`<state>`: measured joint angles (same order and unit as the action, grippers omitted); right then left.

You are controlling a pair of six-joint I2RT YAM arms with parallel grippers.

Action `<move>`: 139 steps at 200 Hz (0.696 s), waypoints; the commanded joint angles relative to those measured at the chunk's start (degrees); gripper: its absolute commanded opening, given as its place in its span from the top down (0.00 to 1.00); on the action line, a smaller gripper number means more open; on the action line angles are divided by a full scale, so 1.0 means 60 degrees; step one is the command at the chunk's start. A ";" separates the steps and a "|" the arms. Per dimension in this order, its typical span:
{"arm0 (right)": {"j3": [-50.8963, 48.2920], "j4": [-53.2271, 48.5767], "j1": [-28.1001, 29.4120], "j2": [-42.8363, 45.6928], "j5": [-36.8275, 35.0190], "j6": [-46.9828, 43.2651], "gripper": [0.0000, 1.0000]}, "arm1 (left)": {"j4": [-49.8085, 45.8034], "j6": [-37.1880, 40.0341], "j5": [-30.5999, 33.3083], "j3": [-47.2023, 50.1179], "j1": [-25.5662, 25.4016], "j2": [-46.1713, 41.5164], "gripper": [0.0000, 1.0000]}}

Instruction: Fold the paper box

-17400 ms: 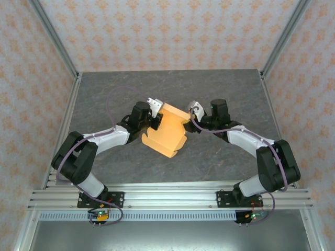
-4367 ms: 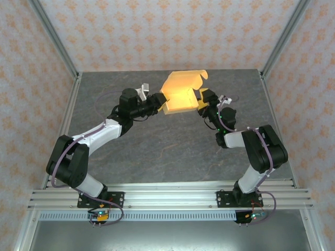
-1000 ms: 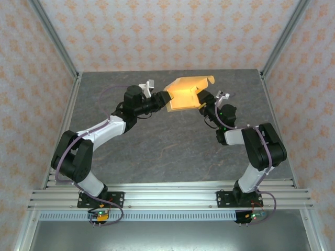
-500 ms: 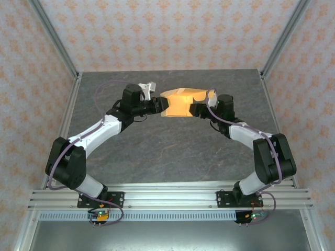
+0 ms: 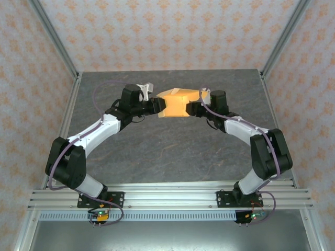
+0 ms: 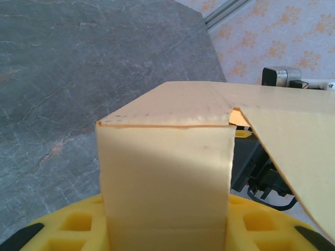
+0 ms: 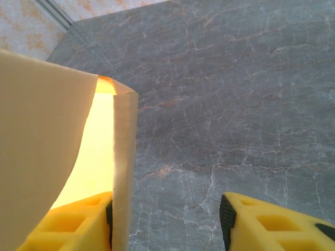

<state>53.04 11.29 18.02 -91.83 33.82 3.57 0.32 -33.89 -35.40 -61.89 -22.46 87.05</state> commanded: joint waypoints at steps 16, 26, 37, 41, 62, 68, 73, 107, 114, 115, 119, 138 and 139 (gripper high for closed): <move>0.0148 -0.0521 0.0143 -0.0220 0.1045 -0.0353 0.40 | 0.0195 0.0132 0.0114 -0.0472 -0.0107 -0.0117 0.70; -0.0095 0.0036 0.0046 -0.0127 0.1264 0.0250 0.38 | 0.0075 -0.0164 0.0248 -0.0526 -0.0048 -0.0047 0.71; -0.0435 0.0880 -0.0107 -0.0042 0.1375 0.1032 0.37 | -0.0209 -0.0555 0.0392 -0.0620 0.0034 0.0043 0.71; -0.0527 0.1077 -0.0148 -0.0003 0.1363 0.1289 0.36 | -0.0291 -0.0715 0.0471 -0.0638 0.0055 0.0073 0.71; -0.0948 0.1613 -0.0207 0.0211 0.1034 0.1837 0.36 | -0.0539 -0.1497 0.0697 -0.0697 0.0154 0.0155 0.72; -0.1112 0.1755 -0.0207 0.0270 0.0855 0.1923 0.36 | -0.0603 -0.1602 0.0699 -0.0742 0.0160 0.0168 0.72; -0.1265 0.1900 -0.0213 0.0305 0.0738 0.1968 0.36 | -0.0666 -0.1655 0.0721 -0.0801 0.0162 0.0170 0.72; -0.1948 0.2348 -0.0279 0.0486 0.0544 0.2388 0.35 | -0.1103 -0.1994 0.1078 -0.0965 0.0227 0.0097 0.72; -0.2115 0.2563 -0.0279 0.0545 0.0559 0.2500 0.35 | -0.1178 -0.2008 0.1113 -0.0986 0.0242 0.0111 0.71; -0.2130 0.2589 -0.0279 0.0557 0.0552 0.2505 0.35 | -0.1194 -0.2010 0.1119 -0.0990 0.0242 0.0111 0.72; -0.2215 0.2671 -0.0288 0.0589 0.0551 0.2526 0.35 | -0.1255 -0.2009 0.1161 -0.1012 0.0253 0.0115 0.71; -0.2471 0.2630 -0.0305 0.0766 0.0414 0.2398 0.35 | -0.1497 -0.2173 0.1410 -0.1015 0.0293 0.0127 0.71; -0.2476 0.2615 -0.0299 0.0785 0.0399 0.2388 0.35 | -0.1500 -0.2196 0.1421 -0.1012 0.0297 0.0127 0.71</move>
<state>40.38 24.71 17.04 -89.67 38.54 17.19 -6.90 -44.62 -31.77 -65.23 -22.11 87.81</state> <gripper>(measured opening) 0.646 0.396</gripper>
